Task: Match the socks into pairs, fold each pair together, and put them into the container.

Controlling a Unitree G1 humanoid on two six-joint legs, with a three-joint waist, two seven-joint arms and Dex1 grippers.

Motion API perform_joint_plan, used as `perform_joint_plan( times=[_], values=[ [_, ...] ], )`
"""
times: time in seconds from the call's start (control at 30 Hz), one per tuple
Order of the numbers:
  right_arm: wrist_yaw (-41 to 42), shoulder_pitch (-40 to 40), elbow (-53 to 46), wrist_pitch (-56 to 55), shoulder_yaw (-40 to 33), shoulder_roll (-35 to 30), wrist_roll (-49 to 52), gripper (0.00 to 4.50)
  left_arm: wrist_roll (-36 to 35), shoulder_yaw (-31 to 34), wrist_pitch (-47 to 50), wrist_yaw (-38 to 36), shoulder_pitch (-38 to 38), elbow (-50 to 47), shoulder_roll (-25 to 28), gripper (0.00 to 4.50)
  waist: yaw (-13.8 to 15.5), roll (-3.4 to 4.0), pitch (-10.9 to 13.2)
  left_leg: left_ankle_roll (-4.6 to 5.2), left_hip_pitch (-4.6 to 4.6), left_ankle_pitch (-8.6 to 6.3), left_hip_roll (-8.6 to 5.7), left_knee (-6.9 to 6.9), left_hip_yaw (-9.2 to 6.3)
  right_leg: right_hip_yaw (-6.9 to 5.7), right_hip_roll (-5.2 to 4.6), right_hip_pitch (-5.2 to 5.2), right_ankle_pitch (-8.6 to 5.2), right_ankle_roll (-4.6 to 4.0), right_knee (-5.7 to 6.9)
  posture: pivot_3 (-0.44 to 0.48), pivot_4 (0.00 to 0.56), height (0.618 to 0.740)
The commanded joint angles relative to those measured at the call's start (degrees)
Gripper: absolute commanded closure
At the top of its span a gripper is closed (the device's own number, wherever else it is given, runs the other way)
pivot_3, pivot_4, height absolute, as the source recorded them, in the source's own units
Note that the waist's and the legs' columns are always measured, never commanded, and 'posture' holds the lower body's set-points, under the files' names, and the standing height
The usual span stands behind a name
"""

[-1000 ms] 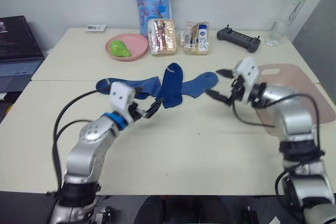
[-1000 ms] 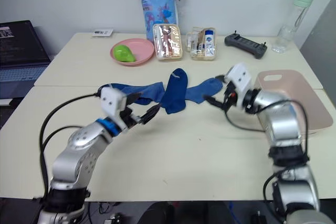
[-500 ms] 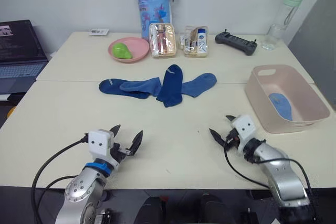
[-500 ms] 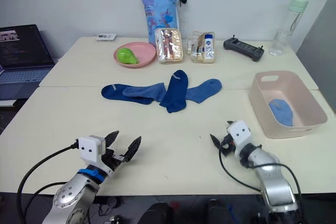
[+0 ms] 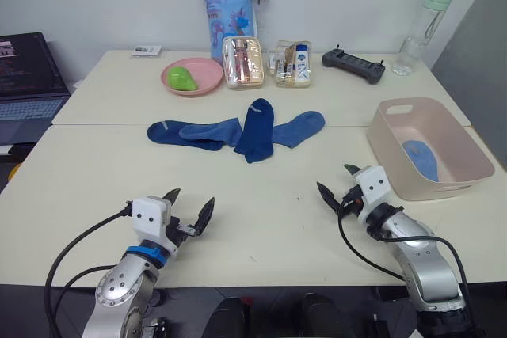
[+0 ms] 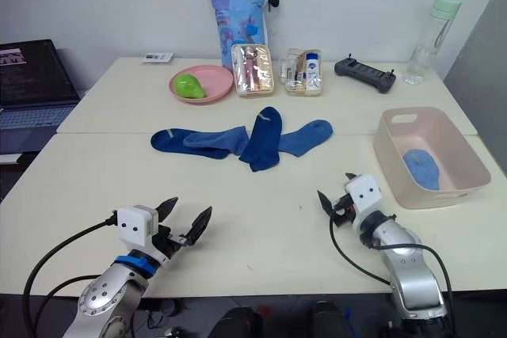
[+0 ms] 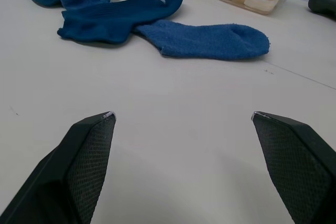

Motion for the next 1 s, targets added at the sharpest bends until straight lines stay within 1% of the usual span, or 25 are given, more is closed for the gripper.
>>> perform_joint_plan(
  times=[0.03,0.13,0.23,0.3,0.4,0.47,0.53,0.63,0.83,1.0],
  values=[
    [-0.3,-0.6,-1.4,-0.2,-0.7,-0.5,0.9,0.04,0.1,0.1,-1.0,0.1,-0.2,-1.0,0.3,0.0,0.0,0.0,0.0,0.0,0.0,0.0,0.0,0.0,0.0,0.0,0.0,0.0,0.0,0.0,0.0,0.0,0.15,0.74],
    [0.7,-1.4,-1.2,-0.2,-0.1,-0.8,1.3,0.04,1.6,-0.9,-0.7,0.0,-1.7,-0.8,1.3,0.0,0.0,0.0,0.0,0.0,-0.01,0.0,0.0,0.0,0.0,0.0,0.0,0.0,0.0,0.0,0.0,0.0,0.15,0.74],
    [5.7,-5.5,-0.1,1.3,2.0,-2.8,3.1,0.04,4.0,-3.1,2.9,-0.1,-11.3,1.4,4.3,0.0,0.1,0.03,0.1,0.0,0.01,0.01,-0.02,0.01,-0.01,-0.01,0.0,0.01,0.0,0.0,0.0,0.0,0.15,0.74],
    [7.7,-7.4,0.1,3.6,2.7,-3.4,4.7,0.04,4.5,-3.9,4.7,-0.2,-15.9,3.5,5.3,0.0,0.1,0.02,0.0,0.04,0.02,0.04,-0.03,0.02,-0.02,-0.03,0.03,0.04,0.02,0.03,0.0,0.0,0.15,0.74],
    [9.8,-10.0,0.4,5.6,4.4,-4.2,5.7,0.04,6.0,-5.4,4.5,-0.3,-22.6,9.8,5.6,0.0,0.0,0.01,0.0,0.05,0.02,0.03,-0.05,0.0,-0.01,-0.02,0.03,0.04,0.04,0.05,0.0,0.0,0.15,0.74],
    [10.6,-11.9,0.6,7.0,5.4,-4.4,6.0,0.04,6.5,-7.1,5.1,-1.8,-27.2,15.0,5.6,0.0,0.0,0.01,0.0,0.06,-0.02,0.02,-0.05,-0.02,-0.02,-0.01,0.02,-0.01,0.0,0.12,-0.02,0.0,0.15,0.74],
    [9.7,-13.8,1.1,7.8,5.5,-3.8,5.7,0.04,6.9,-9.6,5.4,-4.5,-32.3,20.8,5.4,0.0,0.0,0.01,0.0,0.06,-0.15,0.02,-0.05,-0.03,-0.04,-0.03,0.02,-0.14,-0.01,0.14,-0.03,0.0,0.15,0.74],
    [8.4,-14.1,1.7,7.7,5.6,-3.4,4.6,0.04,8.2,-12.5,2.9,-7.7,-36.3,27.2,5.4,0.0,0.1,0.01,0.0,0.06,-0.18,0.02,-0.06,-0.01,-0.07,-0.06,0.0,-0.14,-0.01,0.13,-0.03,0.0,0.15,0.74],
    [6.1,-12.7,3.0,7.1,4.7,-3.8,3.4,0.04,11.7,-15.5,-0.8,-8.9,-43.6,39.6,3.8,0.0,0.1,0.01,0.0,0.06,-0.18,0.02,-0.09,-0.01,-0.09,-0.07,-0.02,-0.14,-0.01,0.14,-0.02,0.0,0.15,0.74],
    [5.7,-12.5,2.6,7.2,4.0,-4.3,3.7,0.04,13.7,-16.8,-5.6,-9.8,-47.9,47.1,2.0,0.0,0.1,0.01,0.0,0.06,-0.18,0.02,-0.1,0.01,-0.08,-0.05,-0.03,-0.13,0.0,0.15,-0.01,0.0,0.15,0.74]
  ],
)
